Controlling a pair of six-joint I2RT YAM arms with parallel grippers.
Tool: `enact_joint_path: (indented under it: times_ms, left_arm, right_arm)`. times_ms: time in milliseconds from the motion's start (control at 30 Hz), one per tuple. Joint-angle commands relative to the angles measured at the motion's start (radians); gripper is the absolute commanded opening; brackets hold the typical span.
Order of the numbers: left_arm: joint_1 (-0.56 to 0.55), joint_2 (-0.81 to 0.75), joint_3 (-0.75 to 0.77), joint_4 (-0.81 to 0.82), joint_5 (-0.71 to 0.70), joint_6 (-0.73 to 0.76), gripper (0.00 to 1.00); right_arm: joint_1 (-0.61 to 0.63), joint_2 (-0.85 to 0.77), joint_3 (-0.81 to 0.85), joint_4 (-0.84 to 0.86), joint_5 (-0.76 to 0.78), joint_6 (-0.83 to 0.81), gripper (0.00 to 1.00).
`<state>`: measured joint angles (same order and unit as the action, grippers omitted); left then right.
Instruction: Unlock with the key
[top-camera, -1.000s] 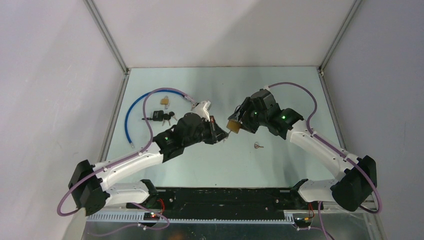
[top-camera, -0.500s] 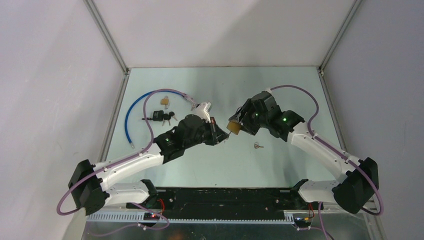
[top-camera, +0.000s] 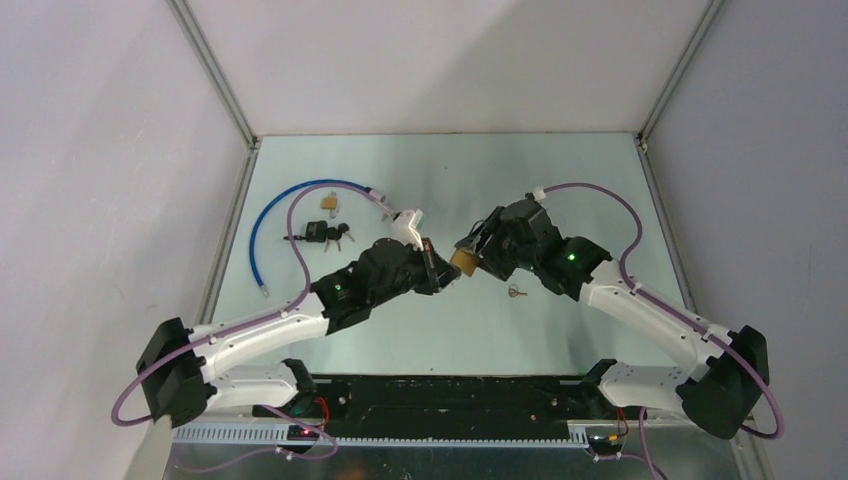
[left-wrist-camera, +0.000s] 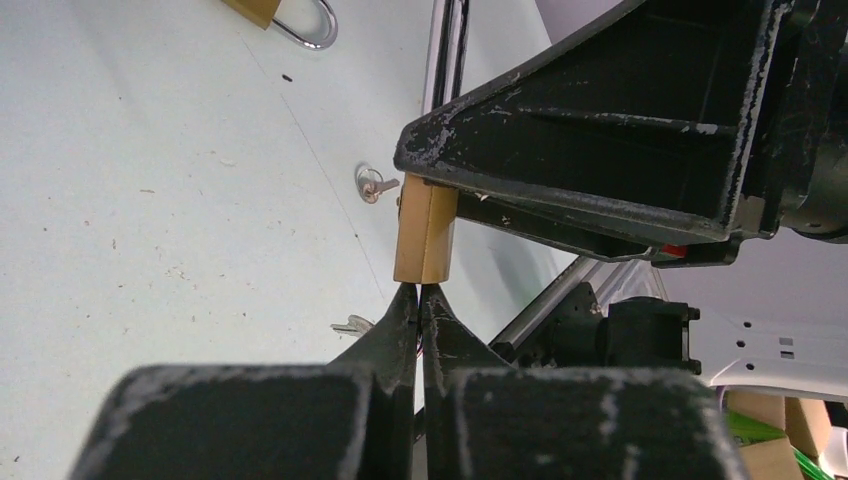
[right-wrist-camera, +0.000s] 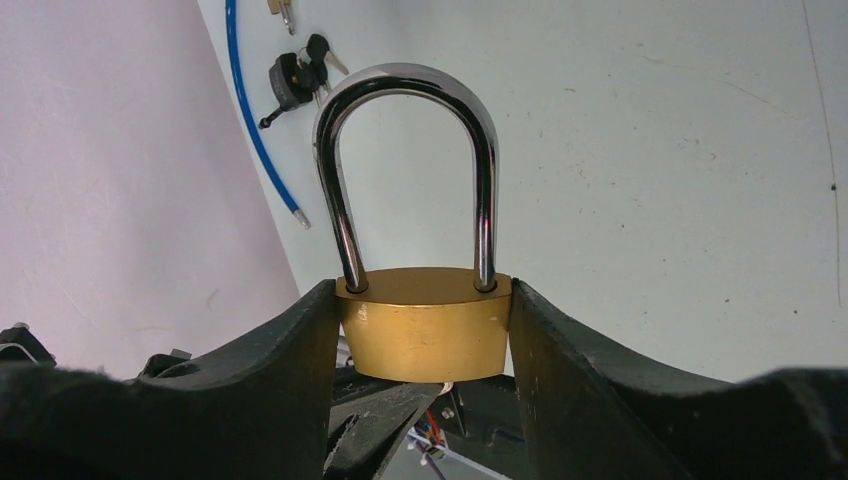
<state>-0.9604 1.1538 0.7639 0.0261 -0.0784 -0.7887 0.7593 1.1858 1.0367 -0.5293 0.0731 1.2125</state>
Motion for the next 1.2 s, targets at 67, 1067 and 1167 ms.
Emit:
enact_joint_path:
  times_ms: [67, 1067, 1167]
  left_arm:
    - [0.003, -0.06, -0.01, 0.076, -0.119, 0.018, 0.0]
    - [-0.041, -0.044, 0.012, 0.028, -0.049, 0.041, 0.45]
    - [-0.042, -0.032, 0.027, 0.029, -0.056, 0.046, 0.39]
  right_arm:
    - [0.045, -0.017, 0.019, 0.123, -0.056, 0.028, 0.0]
    - [-0.046, -0.046, 0.019, 0.098, -0.031, 0.021, 0.0]
    - [-0.049, -0.049, 0.019, 0.097, -0.034, 0.016, 0.0]
